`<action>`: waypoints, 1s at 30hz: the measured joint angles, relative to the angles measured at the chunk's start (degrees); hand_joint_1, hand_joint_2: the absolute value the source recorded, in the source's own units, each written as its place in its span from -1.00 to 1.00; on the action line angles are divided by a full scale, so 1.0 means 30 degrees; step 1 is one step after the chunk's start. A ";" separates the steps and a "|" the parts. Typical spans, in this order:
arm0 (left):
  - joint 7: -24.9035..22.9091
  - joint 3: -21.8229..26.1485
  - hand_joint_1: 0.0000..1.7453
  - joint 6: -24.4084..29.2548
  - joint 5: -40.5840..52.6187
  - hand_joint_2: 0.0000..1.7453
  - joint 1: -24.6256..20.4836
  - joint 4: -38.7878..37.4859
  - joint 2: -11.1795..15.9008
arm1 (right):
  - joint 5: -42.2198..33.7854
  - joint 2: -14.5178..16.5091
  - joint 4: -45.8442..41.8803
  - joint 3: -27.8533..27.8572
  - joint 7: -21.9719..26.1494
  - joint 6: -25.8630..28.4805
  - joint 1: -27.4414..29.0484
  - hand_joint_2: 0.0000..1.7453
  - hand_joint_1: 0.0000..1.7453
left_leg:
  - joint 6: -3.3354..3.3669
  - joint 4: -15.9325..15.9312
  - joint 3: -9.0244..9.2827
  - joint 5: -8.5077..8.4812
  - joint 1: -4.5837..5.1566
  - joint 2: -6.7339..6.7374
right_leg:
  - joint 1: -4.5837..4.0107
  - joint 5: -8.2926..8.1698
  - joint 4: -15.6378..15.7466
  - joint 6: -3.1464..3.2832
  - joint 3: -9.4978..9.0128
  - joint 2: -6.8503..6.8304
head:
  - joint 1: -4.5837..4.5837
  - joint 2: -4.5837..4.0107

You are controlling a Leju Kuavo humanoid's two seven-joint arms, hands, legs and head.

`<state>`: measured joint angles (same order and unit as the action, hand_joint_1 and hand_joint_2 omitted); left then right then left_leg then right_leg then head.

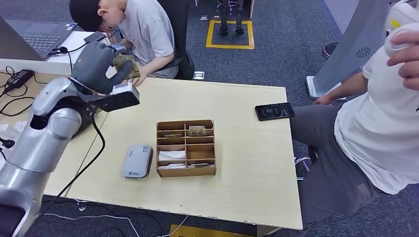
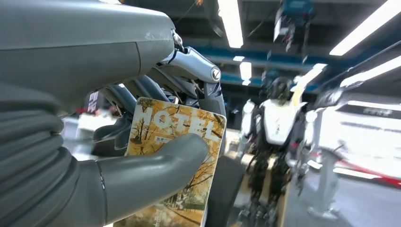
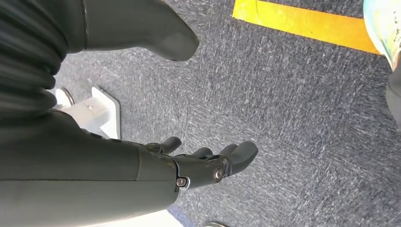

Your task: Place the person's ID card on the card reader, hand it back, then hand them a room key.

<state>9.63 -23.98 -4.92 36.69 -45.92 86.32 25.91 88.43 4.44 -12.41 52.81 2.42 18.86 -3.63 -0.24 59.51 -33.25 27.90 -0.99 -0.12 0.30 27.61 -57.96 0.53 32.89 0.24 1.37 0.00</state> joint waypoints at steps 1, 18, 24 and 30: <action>-0.0605 0.0000 1.00 -0.0911 -0.0511 1.00 -0.1462 0.0015 0.0163 | 0.0067 0.0000 0.0000 0.0009 -0.0002 -0.0056 -0.0004 1.00 -1.00 | -0.0004 0.0015 -0.0049 -0.0007 -0.0019 -0.0004 | -0.0012 -0.0015 0.0001 0.0001 0.0041 -0.0002 | -0.0004 0.0000; -0.2590 -0.0362 1.00 0.9145 0.7695 1.00 -0.5293 -1.1453 -0.2301 | 0.0577 0.0117 0.0009 -0.0683 -0.0122 -0.0390 -0.0341 1.00 -1.00 | -0.0034 0.0002 -0.0065 -0.0072 0.0010 0.0040 | 0.0019 -0.0076 -0.0038 0.0026 0.0089 0.0048 | 0.0006 0.0000; -0.3718 -0.0222 1.00 1.0483 0.8852 1.00 -0.4839 -1.5890 -0.3359 | 0.0577 0.0117 0.0015 -0.1572 -0.0395 -0.0563 -0.0330 1.00 -1.00 | -0.0033 0.0009 -0.0087 -0.0071 0.0011 0.0034 | 0.0019 -0.0078 -0.0037 0.0028 0.0104 0.0045 | 0.0004 0.0000; -0.4507 0.0195 1.00 1.1097 0.9696 1.00 -0.4896 -1.8294 -0.3712 | 0.0577 0.0117 0.0022 -0.2138 -0.0364 -0.0544 -0.0318 1.00 -1.00 | -0.0033 0.0006 -0.0094 -0.0069 0.0012 0.0045 | 0.0019 -0.0077 -0.0037 0.0027 0.0120 0.0054 | 0.0002 0.0000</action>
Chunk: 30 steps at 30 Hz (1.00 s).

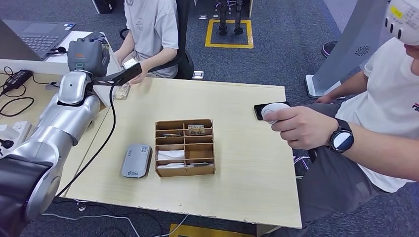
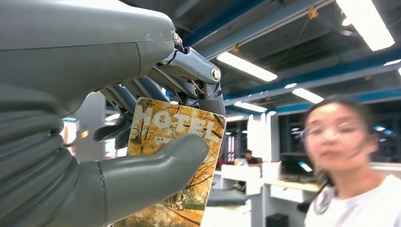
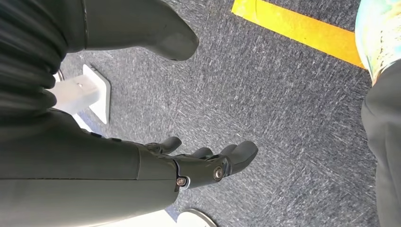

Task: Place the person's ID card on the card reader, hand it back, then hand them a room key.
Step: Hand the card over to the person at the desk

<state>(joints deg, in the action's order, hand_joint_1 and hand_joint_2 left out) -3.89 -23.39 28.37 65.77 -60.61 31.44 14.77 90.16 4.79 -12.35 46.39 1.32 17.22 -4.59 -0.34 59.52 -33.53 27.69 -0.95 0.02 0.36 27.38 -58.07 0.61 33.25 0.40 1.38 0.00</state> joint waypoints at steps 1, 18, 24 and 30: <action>-0.0011 0.0122 1.00 0.0075 -0.0002 1.00 -0.0014 -0.0269 -0.0022 | 0.0000 0.0000 0.0000 -0.0080 0.0002 0.0000 0.0001 1.00 -1.00 | 0.0000 0.0000 0.0000 0.0000 0.0000 -0.0002 | 0.0000 0.0000 0.0000 0.0000 0.0001 -0.0002 | 0.0002 0.0000; -0.0038 0.0661 1.00 0.0331 0.0413 1.00 -0.0157 -0.2064 -0.0162 | -0.0005 0.0000 0.0035 -0.0570 0.0075 0.0029 0.0001 1.00 -1.00 | -0.0001 0.0001 -0.0002 -0.0002 -0.0001 -0.0009 | 0.0000 -0.0002 -0.0004 0.0002 0.0000 -0.0009 | 0.0000 0.0000; -0.0007 0.0679 1.00 0.0293 0.0404 1.00 -0.0180 -0.2390 -0.0295 | -0.0003 0.0000 0.0066 -0.0672 0.0047 0.0029 0.0001 1.00 -1.00 | -0.0001 0.0000 -0.0004 -0.0002 -0.0001 -0.0005 | -0.0001 -0.0002 -0.0004 0.0002 0.0003 -0.0004 | 0.0000 0.0000; 0.0197 0.0825 -1.00 0.0248 0.0439 1.00 -0.0188 -0.2588 -0.0421 | -0.0005 0.0000 0.0073 -0.0689 -0.0036 0.0031 0.0002 1.00 -1.00 | -0.0001 0.0001 -0.0016 -0.0001 -0.0001 -0.0006 | 0.0000 -0.0001 -0.0003 0.0002 0.0014 -0.0004 | 0.0000 0.0000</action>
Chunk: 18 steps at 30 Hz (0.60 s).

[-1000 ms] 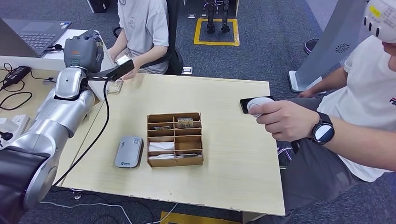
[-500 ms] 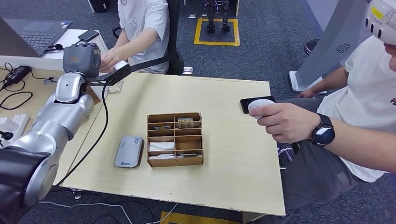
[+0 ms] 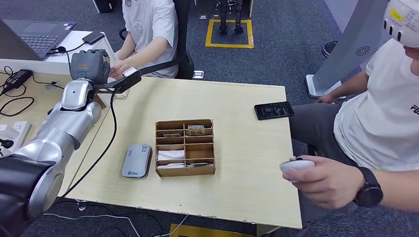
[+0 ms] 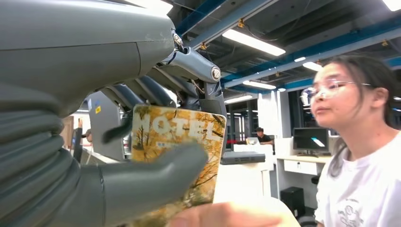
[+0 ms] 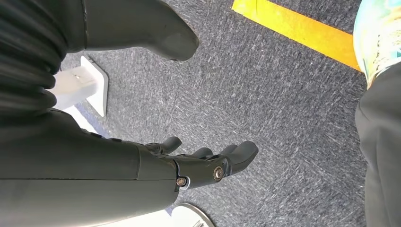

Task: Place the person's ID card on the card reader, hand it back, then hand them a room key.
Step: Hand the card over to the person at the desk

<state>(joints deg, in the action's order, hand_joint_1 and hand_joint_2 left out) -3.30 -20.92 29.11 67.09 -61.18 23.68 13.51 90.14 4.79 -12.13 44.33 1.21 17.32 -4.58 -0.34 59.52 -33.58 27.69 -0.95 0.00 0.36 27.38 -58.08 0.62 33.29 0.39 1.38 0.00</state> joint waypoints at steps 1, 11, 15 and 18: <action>0.0076 0.0082 -1.00 0.0026 0.0055 1.00 -0.0003 -0.0009 -0.0018 | 0.0000 0.0000 0.0000 0.0000 -0.0002 0.0005 -0.0001 1.00 -1.00 | 0.0000 0.0000 -0.0002 0.0000 0.0001 -0.0001 | 0.0000 0.0000 0.0000 0.0000 0.0001 -0.0001 | 0.0002 0.0000; 0.1415 0.1546 -1.00 0.1423 -0.0909 1.00 0.0740 -0.0009 0.0695 | -0.0307 0.0000 0.0007 0.0007 0.0004 0.0224 0.0013 1.00 -1.00 | -0.0001 -0.0031 0.0013 0.0001 0.0003 0.0057 | 0.0001 -0.0002 -0.0012 0.0002 -0.0008 0.0057 | -0.0007 0.0000; 0.1628 0.1770 -1.00 0.1643 -0.1087 1.00 0.0952 -0.0006 0.0844 | -0.0339 0.0000 0.0007 0.0013 0.0004 0.0235 0.0027 1.00 -1.00 | -0.0004 -0.0033 0.0025 0.0004 0.0003 0.0077 | 0.0001 -0.0002 -0.0011 0.0004 -0.0004 0.0079 | -0.0004 0.0000; 0.2695 0.3412 -1.00 0.2655 -0.1882 1.00 0.2543 0.0336 0.2033 | -0.0411 -0.0004 0.0007 0.0053 -0.0082 0.0277 0.0142 1.00 -1.00 | -0.0028 -0.0049 0.0042 0.0014 -0.0010 0.0106 | -0.0005 0.0005 -0.0014 0.0020 0.0008 0.0123 | 0.0000 0.0000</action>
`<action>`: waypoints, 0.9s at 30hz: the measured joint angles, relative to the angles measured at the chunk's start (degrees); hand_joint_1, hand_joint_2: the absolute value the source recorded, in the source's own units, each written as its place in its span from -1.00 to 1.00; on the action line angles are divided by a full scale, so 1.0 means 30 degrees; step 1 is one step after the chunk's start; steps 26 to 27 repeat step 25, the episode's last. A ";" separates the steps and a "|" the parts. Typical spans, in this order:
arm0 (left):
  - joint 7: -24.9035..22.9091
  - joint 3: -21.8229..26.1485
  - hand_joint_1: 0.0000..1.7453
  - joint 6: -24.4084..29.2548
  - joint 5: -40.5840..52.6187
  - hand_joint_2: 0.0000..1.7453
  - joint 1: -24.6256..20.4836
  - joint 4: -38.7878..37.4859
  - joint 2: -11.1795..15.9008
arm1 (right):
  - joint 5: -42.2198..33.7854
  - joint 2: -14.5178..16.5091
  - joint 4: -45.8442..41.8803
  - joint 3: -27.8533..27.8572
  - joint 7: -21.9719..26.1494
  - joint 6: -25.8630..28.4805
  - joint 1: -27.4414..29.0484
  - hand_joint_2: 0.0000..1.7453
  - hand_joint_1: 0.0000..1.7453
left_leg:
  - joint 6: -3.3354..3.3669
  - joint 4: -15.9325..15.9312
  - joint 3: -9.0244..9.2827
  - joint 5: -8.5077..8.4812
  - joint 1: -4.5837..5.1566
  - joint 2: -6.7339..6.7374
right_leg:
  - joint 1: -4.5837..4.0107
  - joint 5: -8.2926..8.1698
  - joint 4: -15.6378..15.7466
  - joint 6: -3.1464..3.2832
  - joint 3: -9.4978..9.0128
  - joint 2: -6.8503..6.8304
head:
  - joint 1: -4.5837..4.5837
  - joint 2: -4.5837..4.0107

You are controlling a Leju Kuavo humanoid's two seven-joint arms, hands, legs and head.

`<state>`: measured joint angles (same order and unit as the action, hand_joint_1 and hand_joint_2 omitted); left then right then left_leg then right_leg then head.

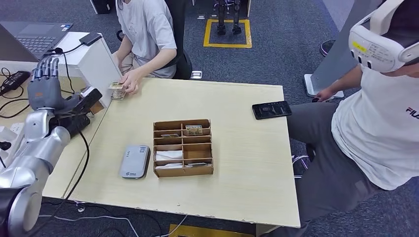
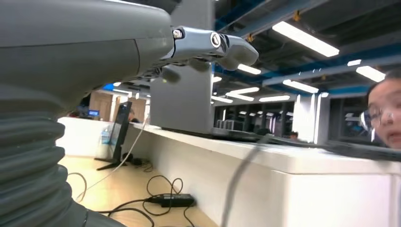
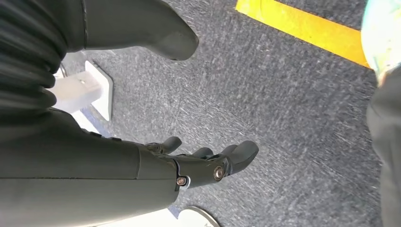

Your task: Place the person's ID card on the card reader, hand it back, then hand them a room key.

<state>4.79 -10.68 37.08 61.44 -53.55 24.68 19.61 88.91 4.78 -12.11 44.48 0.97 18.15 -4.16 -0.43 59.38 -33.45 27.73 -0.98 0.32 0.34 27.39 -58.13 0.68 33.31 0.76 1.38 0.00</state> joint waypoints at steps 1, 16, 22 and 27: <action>0.1484 0.1799 -1.00 0.0326 -0.0627 1.00 0.1689 0.0932 0.0681 | -0.0164 -0.0002 0.0000 0.0117 -0.0104 0.0047 0.0082 1.00 -1.00 | -0.0017 -0.0022 0.0035 0.0027 0.0009 0.0069 | 0.0008 0.0011 0.0000 0.0011 -0.0004 0.0070 | -0.0004 0.0000; 0.7287 2.6324 -1.00 -0.0096 -0.4376 1.00 1.7268 0.8051 0.0415 | -0.1206 -0.0051 -0.0009 0.2472 -0.0910 0.0758 0.1025 1.00 -1.00 | -0.0023 -0.0097 0.0188 0.0285 0.0066 0.0153 | 0.0065 0.0263 0.0031 -0.0004 -0.0132 0.0135 | -0.0004 0.0000; -0.3193 3.0769 -1.00 0.0811 -0.1406 1.00 1.7328 0.4815 -0.2165 | -0.1053 -0.0177 -0.0015 0.2980 0.0033 0.0847 0.0759 1.00 -1.00 | 0.0016 -0.0091 0.0232 0.0261 0.0116 -0.0065 | 0.0117 0.0284 0.0057 -0.0033 -0.0231 -0.0091 | -0.0002 0.0000; -0.4620 3.1535 -1.00 0.0818 -0.1492 1.00 1.7159 0.3806 -0.4055 | -0.1543 -0.0208 -0.0019 0.3354 0.0183 0.0732 0.0566 1.00 -1.00 | 0.0054 -0.0081 0.0237 0.0246 0.0138 -0.0117 | 0.0136 0.0282 0.0077 -0.0049 -0.0266 -0.0157 | -0.0003 0.0000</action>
